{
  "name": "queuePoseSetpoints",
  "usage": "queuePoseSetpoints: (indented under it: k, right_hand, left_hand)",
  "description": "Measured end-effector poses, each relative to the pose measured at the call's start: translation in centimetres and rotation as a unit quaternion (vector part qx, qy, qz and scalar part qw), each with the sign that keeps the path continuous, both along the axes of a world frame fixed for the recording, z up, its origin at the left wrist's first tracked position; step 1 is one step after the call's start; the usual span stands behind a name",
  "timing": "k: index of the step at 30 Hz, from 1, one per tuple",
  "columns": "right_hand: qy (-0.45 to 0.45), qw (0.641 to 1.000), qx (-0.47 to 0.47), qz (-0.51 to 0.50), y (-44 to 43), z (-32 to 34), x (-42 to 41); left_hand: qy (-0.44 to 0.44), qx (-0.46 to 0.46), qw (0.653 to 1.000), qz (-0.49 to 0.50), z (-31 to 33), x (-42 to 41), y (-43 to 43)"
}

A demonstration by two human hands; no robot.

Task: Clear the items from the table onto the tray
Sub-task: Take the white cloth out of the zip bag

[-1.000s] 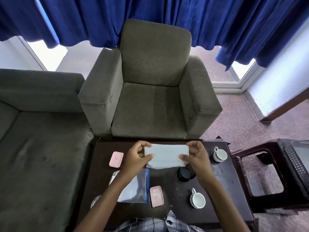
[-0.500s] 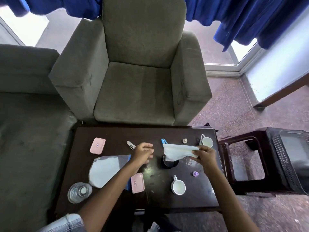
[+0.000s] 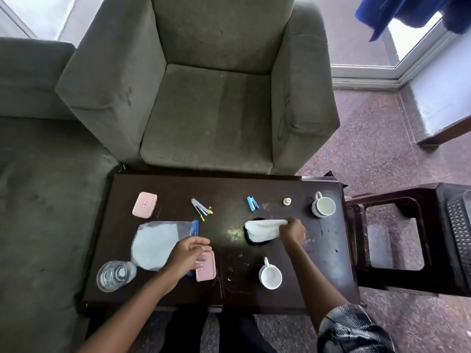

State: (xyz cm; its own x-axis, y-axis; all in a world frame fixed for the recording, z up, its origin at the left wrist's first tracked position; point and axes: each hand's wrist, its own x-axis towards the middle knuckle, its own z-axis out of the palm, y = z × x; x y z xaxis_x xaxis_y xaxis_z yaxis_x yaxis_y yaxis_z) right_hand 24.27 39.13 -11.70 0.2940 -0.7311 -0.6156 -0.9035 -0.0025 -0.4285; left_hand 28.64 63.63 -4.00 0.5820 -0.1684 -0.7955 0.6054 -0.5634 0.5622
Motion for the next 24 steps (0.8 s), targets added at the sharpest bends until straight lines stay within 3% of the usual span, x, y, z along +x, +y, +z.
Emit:
queuePoseSetpoints:
  k: [8,16,24]
  right_hand:
    - [0.03,0.997,-0.049,0.051,-0.5,-0.7,-1.3]
    - [0.025,0.992,-0.021,0.123,0.2,-2.7,-0.3]
    - [0.027,0.991,0.031,0.125,0.7,-4.7,-0.7]
  left_hand:
    - [0.003,0.002,1.0,-0.007,0.5,0.5,-0.4]
    - [0.016,0.013,1.0,-0.013,0.1,-0.1,0.1]
    - [0.034,0.036,0.999,-0.015,-0.9,-0.3,1.3]
